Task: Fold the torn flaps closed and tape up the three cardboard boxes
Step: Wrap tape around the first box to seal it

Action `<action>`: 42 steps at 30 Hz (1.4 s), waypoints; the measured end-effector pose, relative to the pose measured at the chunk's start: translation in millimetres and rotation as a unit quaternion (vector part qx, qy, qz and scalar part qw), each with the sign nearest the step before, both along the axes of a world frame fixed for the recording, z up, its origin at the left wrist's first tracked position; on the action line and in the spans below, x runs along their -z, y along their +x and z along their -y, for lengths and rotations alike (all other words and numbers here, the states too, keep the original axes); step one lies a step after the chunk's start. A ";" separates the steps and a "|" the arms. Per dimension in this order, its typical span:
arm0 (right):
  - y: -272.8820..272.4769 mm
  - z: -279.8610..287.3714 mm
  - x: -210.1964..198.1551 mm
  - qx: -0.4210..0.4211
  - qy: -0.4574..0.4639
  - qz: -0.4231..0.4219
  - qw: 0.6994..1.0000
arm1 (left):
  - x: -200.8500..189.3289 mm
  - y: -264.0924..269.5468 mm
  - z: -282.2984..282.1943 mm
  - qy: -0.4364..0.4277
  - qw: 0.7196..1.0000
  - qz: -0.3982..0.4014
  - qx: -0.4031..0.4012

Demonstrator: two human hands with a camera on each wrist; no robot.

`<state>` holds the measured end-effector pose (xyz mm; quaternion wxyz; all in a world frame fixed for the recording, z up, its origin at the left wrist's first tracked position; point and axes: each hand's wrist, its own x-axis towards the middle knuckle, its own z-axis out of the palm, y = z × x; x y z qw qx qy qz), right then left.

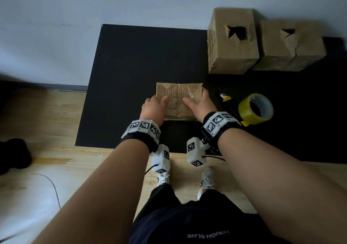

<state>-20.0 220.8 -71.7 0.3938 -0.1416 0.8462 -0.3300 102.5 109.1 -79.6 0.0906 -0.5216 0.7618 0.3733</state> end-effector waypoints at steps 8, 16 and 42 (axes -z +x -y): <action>1.4 -20.7 4.4 -0.052 -0.018 0.018 0.998 | -3.3 0.2 0.1 -0.004 1.000 -0.015 -0.021; -16.2 -12.8 -23.9 -0.262 0.059 -0.194 0.943 | -25.5 4.1 7.1 -0.086 0.978 -0.013 0.192; -10.6 -7.7 -28.6 -0.245 0.103 -0.153 0.952 | -19.9 8.7 25.9 -0.121 0.969 0.013 0.217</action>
